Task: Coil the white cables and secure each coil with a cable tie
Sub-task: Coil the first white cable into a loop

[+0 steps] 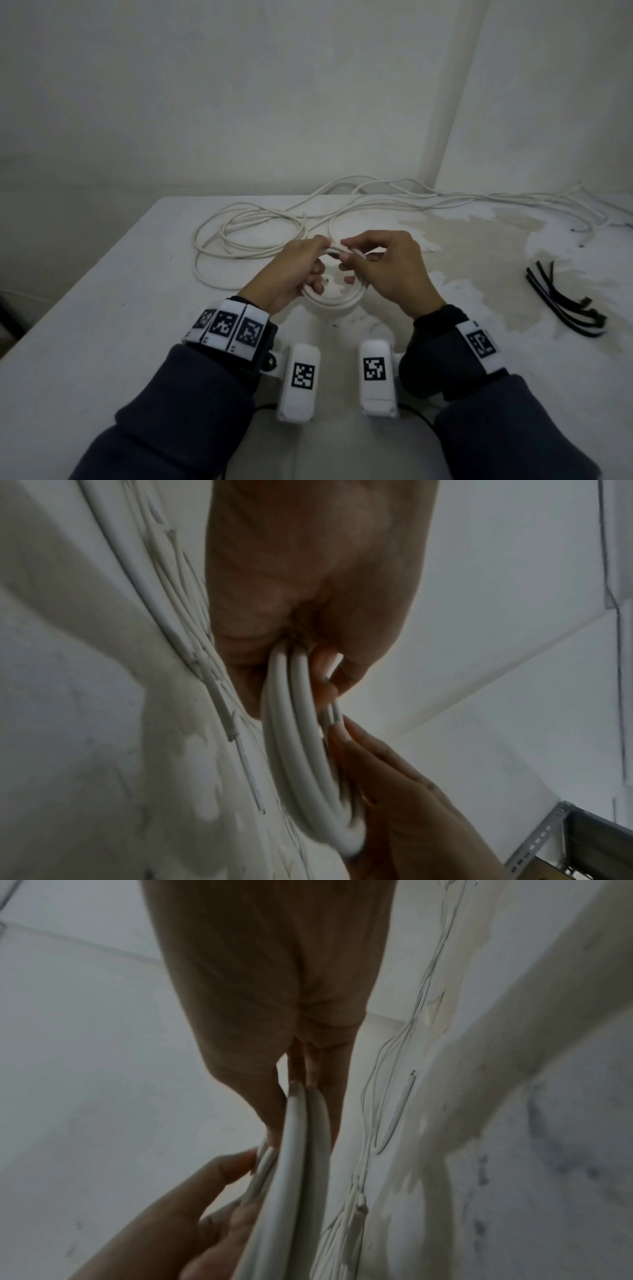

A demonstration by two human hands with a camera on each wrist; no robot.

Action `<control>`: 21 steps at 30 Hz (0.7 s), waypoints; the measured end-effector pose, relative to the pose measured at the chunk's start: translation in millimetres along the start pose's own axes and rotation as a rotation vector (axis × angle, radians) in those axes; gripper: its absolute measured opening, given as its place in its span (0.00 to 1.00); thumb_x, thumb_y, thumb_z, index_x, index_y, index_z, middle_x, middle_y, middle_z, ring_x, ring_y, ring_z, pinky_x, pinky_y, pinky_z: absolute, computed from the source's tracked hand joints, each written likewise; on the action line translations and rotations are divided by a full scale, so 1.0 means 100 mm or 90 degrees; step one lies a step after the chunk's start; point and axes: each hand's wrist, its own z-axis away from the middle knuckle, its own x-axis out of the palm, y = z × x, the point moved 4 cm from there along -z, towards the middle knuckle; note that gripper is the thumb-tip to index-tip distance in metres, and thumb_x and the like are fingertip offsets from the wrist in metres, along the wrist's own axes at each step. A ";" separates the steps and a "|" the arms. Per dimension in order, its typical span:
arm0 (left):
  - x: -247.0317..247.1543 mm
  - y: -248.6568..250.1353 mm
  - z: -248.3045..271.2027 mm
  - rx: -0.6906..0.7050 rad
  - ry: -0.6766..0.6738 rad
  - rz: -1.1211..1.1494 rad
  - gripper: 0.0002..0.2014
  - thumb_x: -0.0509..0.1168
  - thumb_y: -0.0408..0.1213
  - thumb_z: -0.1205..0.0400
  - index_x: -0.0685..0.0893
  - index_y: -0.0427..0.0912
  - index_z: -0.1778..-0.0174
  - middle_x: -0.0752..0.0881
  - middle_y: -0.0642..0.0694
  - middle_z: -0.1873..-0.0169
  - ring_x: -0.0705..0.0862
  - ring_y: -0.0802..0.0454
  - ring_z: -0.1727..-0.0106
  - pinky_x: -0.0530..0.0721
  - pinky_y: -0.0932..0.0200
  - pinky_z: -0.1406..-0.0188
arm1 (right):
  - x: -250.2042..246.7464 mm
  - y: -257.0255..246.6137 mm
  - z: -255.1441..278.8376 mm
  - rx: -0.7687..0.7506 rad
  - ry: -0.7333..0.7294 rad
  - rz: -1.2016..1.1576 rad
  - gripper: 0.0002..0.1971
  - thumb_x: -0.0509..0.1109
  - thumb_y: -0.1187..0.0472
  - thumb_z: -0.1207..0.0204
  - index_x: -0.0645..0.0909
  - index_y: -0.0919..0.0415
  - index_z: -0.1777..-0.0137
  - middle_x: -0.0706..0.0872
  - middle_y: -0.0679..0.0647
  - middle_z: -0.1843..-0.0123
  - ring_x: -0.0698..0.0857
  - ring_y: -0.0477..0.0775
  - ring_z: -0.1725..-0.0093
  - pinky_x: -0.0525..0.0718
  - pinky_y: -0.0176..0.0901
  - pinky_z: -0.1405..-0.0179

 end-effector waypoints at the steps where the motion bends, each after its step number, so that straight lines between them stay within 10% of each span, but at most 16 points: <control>1: 0.01 -0.01 0.00 -0.009 -0.026 0.022 0.11 0.57 0.39 0.14 0.79 0.39 0.59 0.71 0.47 0.76 0.64 0.57 0.85 0.70 0.65 0.84 | -0.02 0.00 0.00 0.005 -0.006 0.006 0.08 0.79 0.68 0.30 0.89 0.57 0.54 0.90 0.56 0.59 0.92 0.52 0.65 0.91 0.56 0.59; 7: 0.05 -0.02 0.01 0.025 -0.035 0.049 0.11 0.55 0.33 0.14 0.82 0.36 0.48 0.67 0.52 0.79 0.59 0.61 0.84 0.57 0.68 0.87 | -0.06 0.01 0.00 -0.007 -0.021 0.059 0.07 0.81 0.63 0.32 0.90 0.57 0.55 0.91 0.51 0.66 0.91 0.48 0.67 0.88 0.39 0.60; 14: 0.05 -0.01 0.01 0.042 0.031 -0.070 0.11 0.53 0.32 0.19 0.66 0.45 0.68 0.63 0.52 0.83 0.57 0.58 0.84 0.56 0.68 0.85 | -0.06 0.00 0.00 0.007 -0.053 0.070 0.12 0.84 0.65 0.36 0.90 0.62 0.52 0.89 0.53 0.65 0.88 0.47 0.72 0.87 0.36 0.69; 21: 0.08 -0.02 0.00 0.041 -0.019 -0.025 0.06 0.51 0.31 0.19 0.71 0.40 0.59 0.67 0.50 0.80 0.58 0.58 0.82 0.56 0.68 0.85 | -0.08 0.00 0.00 -0.027 -0.047 0.090 0.08 0.83 0.66 0.35 0.87 0.57 0.63 0.90 0.55 0.67 0.90 0.49 0.70 0.88 0.37 0.67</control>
